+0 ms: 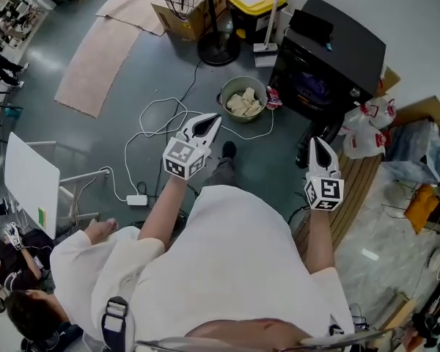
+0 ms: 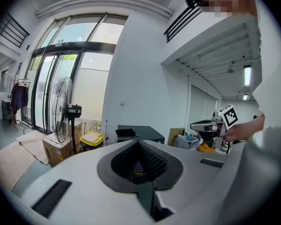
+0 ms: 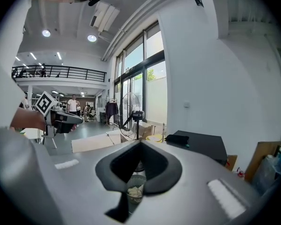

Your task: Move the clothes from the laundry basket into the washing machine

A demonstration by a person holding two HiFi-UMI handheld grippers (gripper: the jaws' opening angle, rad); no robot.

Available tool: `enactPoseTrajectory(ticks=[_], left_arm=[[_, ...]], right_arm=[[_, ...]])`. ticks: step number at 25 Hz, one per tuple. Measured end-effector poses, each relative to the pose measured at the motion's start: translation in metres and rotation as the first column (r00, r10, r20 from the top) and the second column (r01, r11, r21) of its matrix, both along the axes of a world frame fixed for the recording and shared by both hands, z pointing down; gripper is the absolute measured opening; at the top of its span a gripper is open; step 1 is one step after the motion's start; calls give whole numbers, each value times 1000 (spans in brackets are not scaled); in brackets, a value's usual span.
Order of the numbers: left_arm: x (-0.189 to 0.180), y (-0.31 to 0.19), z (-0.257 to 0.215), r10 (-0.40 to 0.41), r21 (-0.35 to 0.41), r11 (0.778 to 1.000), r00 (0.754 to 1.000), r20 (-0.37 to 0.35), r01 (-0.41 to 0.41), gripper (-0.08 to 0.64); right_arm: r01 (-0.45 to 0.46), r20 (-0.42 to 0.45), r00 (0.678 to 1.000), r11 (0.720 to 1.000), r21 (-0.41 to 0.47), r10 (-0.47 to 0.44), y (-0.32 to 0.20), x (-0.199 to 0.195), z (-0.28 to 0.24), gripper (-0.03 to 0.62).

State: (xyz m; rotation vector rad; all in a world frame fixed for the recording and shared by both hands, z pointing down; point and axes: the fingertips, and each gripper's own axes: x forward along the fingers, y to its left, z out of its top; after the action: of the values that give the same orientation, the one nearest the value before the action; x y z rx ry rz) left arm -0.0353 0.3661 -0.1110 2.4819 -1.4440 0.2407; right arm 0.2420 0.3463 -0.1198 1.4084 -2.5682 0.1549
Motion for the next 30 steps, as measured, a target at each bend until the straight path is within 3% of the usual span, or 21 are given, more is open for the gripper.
enactPoseTrajectory(ticks=[5, 20, 30], left_arm=[[-16, -66, -8, 25, 13, 1000, 1000, 5, -25, 6], [-78, -244, 11, 90, -57, 994, 996, 12, -89, 6], [-87, -293, 26, 110, -76, 991, 994, 7, -109, 6]], right_arm=[[-18, -5, 1000, 1000, -2, 18, -57, -17, -1, 11], [-62, -38, 998, 996, -63, 59, -223, -92, 8, 11], [-61, -68, 996, 993, -100, 54, -269, -108, 28, 11]])
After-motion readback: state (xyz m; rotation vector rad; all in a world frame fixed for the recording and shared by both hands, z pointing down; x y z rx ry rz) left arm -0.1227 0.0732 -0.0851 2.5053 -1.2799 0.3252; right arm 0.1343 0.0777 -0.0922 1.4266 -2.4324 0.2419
